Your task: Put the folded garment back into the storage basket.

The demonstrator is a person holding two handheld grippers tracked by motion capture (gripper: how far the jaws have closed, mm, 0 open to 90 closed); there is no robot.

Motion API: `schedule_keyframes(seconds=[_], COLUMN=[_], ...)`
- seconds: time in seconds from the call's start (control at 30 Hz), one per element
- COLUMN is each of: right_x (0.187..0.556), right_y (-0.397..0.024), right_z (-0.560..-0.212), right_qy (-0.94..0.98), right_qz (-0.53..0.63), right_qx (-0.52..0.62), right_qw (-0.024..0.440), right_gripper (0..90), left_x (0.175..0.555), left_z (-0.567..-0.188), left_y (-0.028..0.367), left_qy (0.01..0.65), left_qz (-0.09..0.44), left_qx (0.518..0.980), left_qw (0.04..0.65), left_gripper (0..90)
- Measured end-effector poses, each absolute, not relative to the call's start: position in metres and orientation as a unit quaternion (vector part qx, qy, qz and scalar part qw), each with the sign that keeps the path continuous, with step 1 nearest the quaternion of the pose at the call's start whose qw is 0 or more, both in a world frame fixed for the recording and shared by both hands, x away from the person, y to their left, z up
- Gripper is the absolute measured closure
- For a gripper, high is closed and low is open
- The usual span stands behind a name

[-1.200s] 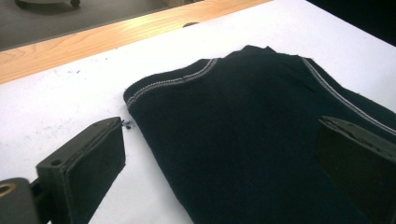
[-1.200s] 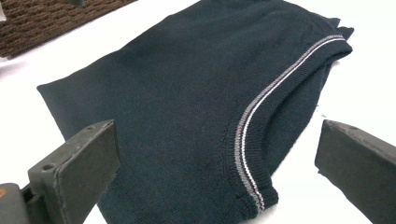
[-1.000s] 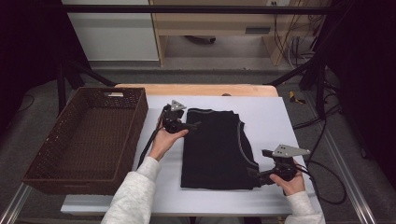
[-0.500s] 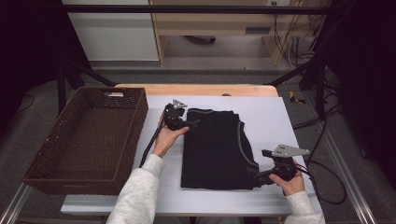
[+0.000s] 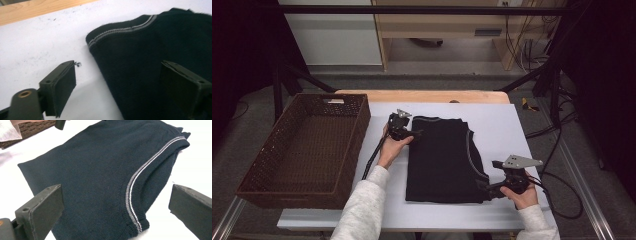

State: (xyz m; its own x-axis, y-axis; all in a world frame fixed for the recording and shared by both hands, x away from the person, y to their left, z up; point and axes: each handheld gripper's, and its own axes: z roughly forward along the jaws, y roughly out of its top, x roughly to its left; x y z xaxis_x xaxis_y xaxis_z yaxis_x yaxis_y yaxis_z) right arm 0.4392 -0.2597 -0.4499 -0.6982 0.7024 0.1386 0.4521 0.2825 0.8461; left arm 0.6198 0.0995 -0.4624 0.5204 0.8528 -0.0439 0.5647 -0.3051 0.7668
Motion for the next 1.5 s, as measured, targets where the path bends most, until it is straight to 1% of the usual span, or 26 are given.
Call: schedule_keyframes(seconds=[0.17, 0.2, 0.33, 0.37, 0.5, 0.57, 0.6, 0.63, 0.67, 0.73, 0.83, 0.87, 1.07, 1.4, 1.5], right_x=[0.439, 0.439, 0.439, 0.439, 0.439, 0.439, 0.439, 0.439, 0.439, 0.439, 0.439, 0.439, 0.439, 0.436, 0.435], right_y=[-0.259, -0.259, -0.259, -0.259, -0.259, -0.259, -0.258, -0.258, -0.258, -0.258, -0.258, -0.258, -0.258, -0.256, -0.256], right_z=[-0.45, -0.45, -0.451, -0.451, -0.451, -0.451, -0.451, -0.451, -0.451, -0.451, -0.451, -0.451, -0.451, -0.454, -0.455], right_qy=[0.791, 0.791, 0.793, 0.793, 0.793, 0.793, 0.793, 0.793, 0.794, 0.794, 0.794, 0.794, 0.793, 0.793, 0.793], right_qz=[0.474, 0.472, 0.471, 0.471, 0.47, 0.469, 0.469, 0.469, 0.468, 0.467, 0.466, 0.466, 0.465, 0.446, 0.442], right_qx=[0.366, 0.366, 0.365, 0.365, 0.366, 0.366, 0.367, 0.367, 0.367, 0.367, 0.368, 0.369, 0.372, 0.395, 0.398], right_qw=[0.13, 0.13, 0.129, 0.129, 0.128, 0.127, 0.127, 0.127, 0.127, 0.128, 0.126, 0.126, 0.126, 0.129, 0.131], right_gripper=[0.3, 0.2, 0.3, 0.3, 0.2, 0.3, 0.3, 0.3, 0.3, 0.3, 0.3, 0.3, 0.4, 1.9, 3.5], left_x=[0.622, 0.623, 0.624, 0.624, 0.623, 0.623, 0.623, 0.623, 0.623, 0.623, 0.622, 0.621, 0.62, 0.619, 0.618], left_z=[-0.469, -0.472, -0.475, -0.475, -0.477, -0.478, -0.478, -0.478, -0.479, -0.48, -0.482, -0.482, -0.481, -0.481, -0.481], left_y=[0.099, 0.099, 0.098, 0.097, 0.093, 0.092, 0.092, 0.092, 0.091, 0.09, 0.087, 0.086, 0.084, 0.083, 0.083], left_qy=[0.46, 0.465, 0.471, 0.471, 0.472, 0.472, 0.474, 0.475, 0.477, 0.479, 0.48, 0.478, 0.482, 0.481, 0.479], left_qz=[0.189, 0.191, 0.187, 0.189, 0.193, 0.191, 0.188, 0.185, 0.182, 0.18, 0.175, 0.176, 0.172, 0.162, 0.163], left_qx=[0.786, 0.782, 0.777, 0.776, 0.773, 0.773, 0.772, 0.771, 0.771, 0.768, 0.766, 0.766, 0.766, 0.765, 0.767], left_qw=[0.368, 0.367, 0.373, 0.374, 0.378, 0.377, 0.379, 0.38, 0.382, 0.385, 0.391, 0.391, 0.39, 0.396, 0.395], left_gripper=[19.0, 22.4, 29.6, 29.6, 37.4, 39.3, 41.8, 41.8, 44.6, 45.6, 51.5, 54.9, 59.0, 70.6, 71.7])
